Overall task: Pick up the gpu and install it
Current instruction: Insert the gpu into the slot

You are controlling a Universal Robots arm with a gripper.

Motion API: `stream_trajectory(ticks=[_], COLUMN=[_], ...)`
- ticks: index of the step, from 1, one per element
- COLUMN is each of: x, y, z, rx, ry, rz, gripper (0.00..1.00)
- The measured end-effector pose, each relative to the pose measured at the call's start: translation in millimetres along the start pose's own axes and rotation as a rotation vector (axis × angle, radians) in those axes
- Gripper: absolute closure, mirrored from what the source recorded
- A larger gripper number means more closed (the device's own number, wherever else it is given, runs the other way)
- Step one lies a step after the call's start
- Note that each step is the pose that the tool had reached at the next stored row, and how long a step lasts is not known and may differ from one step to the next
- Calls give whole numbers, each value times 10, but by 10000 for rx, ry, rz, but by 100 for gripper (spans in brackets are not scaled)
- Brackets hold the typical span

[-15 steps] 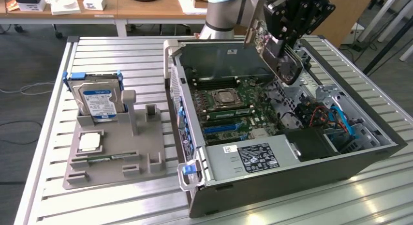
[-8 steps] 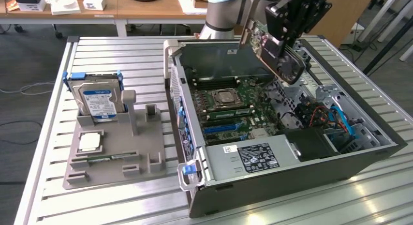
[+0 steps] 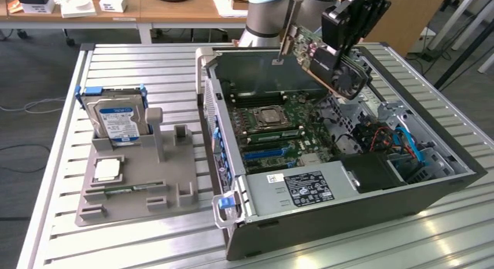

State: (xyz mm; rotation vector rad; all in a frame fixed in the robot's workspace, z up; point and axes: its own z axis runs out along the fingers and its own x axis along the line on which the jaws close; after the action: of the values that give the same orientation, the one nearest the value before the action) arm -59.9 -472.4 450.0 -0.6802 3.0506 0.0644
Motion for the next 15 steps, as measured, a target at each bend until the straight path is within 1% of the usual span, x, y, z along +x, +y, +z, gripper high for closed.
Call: stream_trajectory(ticks=[15], x=[0], y=[0], z=[8], rx=[-66], ry=[100], rz=[-2740], gripper=[73])
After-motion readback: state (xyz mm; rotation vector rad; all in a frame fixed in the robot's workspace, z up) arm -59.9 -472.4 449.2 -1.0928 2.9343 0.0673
